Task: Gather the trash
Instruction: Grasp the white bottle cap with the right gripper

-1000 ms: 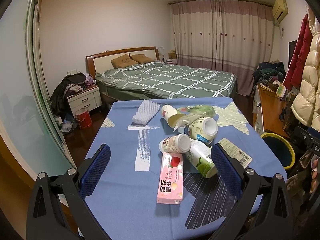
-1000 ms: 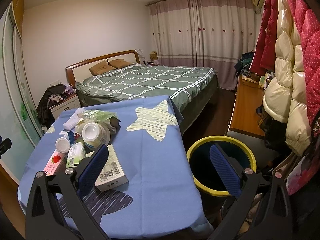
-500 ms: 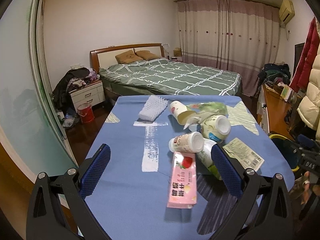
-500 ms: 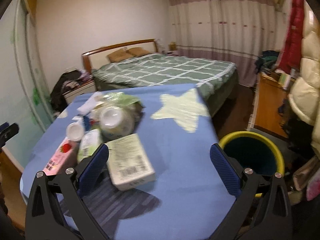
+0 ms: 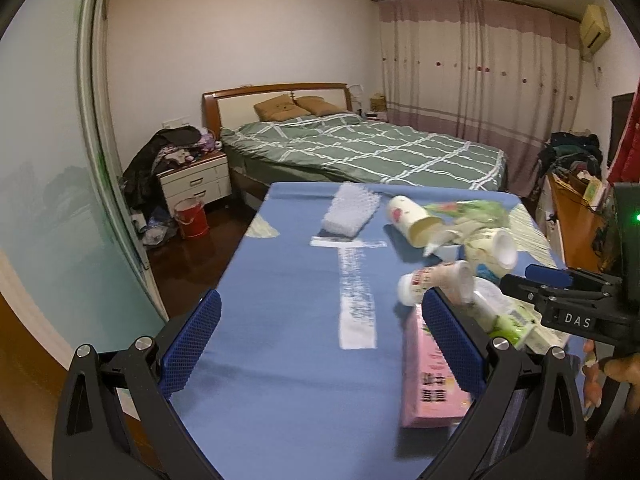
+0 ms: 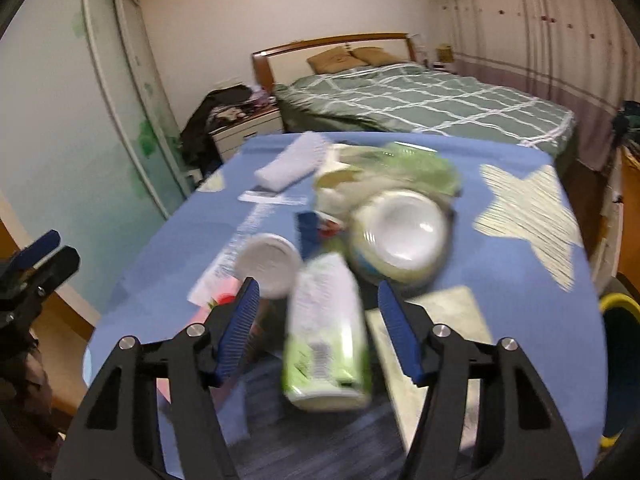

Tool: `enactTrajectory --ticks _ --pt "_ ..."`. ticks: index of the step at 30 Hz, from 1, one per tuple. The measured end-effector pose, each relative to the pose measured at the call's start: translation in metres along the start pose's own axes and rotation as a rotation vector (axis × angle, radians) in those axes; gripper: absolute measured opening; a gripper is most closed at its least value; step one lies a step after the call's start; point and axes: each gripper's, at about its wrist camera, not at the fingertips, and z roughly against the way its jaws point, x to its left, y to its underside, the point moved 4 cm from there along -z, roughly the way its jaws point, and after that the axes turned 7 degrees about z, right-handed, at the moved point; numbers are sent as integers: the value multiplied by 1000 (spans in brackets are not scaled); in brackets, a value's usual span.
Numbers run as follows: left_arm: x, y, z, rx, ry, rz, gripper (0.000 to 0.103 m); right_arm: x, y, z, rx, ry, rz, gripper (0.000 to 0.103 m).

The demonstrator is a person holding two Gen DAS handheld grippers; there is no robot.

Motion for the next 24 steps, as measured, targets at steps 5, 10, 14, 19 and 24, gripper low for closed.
enactTrajectory --ticks 5,10,14,19,24 --pt "11 1 -12 11 -1 4 99 11 -12 -29 28 -24 18 60" --pt "11 4 -17 19 5 -2 99 16 -12 -47 69 -58 14 60" --pt "6 8 -23 32 15 -11 99 21 -11 -60 77 -52 25 60" --pt "-1 9 -24 35 25 -24 99 24 -15 -68 85 -55 37 60" --pt "-6 10 -21 32 30 -30 99 32 -14 -73 96 -62 60 46"
